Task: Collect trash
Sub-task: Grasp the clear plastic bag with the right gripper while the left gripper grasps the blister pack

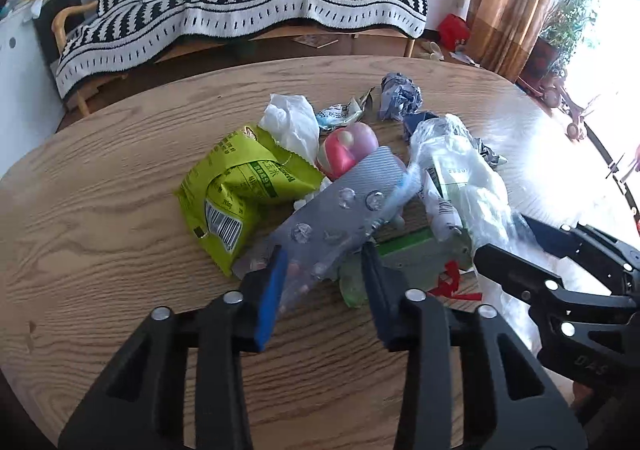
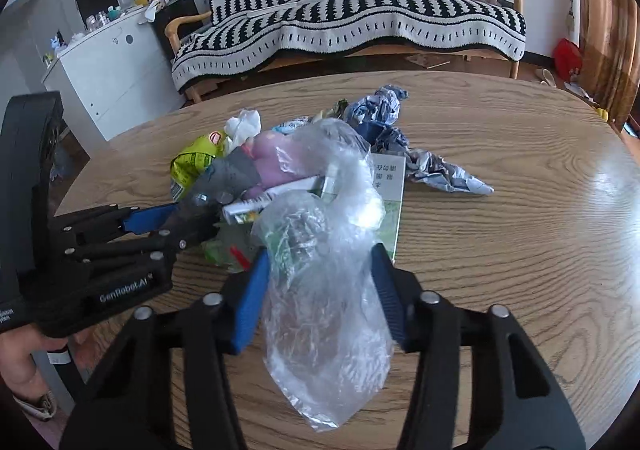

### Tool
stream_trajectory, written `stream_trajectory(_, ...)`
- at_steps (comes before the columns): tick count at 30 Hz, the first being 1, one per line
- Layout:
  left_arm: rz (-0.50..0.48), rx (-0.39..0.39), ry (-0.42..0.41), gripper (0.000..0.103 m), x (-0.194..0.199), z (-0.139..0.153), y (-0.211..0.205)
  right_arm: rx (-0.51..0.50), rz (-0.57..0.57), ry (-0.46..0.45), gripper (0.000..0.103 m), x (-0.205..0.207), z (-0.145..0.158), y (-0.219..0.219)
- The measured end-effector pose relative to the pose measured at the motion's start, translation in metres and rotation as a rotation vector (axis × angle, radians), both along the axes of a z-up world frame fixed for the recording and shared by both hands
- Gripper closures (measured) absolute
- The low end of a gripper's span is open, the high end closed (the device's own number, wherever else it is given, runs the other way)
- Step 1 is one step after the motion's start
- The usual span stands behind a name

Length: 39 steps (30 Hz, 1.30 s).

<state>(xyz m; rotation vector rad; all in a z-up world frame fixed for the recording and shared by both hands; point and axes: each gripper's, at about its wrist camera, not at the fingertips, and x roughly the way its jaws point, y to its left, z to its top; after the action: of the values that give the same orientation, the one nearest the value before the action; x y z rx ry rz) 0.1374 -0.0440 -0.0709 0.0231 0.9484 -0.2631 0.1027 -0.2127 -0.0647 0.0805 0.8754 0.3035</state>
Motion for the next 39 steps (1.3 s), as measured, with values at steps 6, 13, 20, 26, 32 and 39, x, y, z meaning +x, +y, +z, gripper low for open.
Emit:
stream_trajectory(6,0.007,-0.043,-0.046,0.087,-0.008,0.016,0.003,0.007,-0.004,-0.025,0.083,-0.002,0.005,-0.005)
stream_trajectory(13,0.025,-0.047,-0.077,0.091,-0.012,0.024,0.006,0.024,-0.048,-0.063,0.087,-0.005,0.012,-0.015)
stream_trajectory(20,0.027,-0.019,-0.080,0.089,-0.009,0.021,0.002,0.057,-0.034,-0.048,0.087,-0.003,0.014,-0.013)
stream_trajectory(26,0.039,-0.051,-0.058,0.069,0.004,0.019,0.001,0.079,-0.022,-0.049,0.086,-0.003,0.017,-0.010)
stream_trajectory(32,0.039,-0.067,-0.065,0.062,0.009,0.018,-0.002,0.099,-0.036,-0.042,0.086,0.001,0.017,-0.016)
stream_trajectory(39,0.029,-0.070,-0.038,0.076,0.015,0.011,-0.005,0.110,-0.042,-0.045,0.086,0.000,0.017,-0.021)
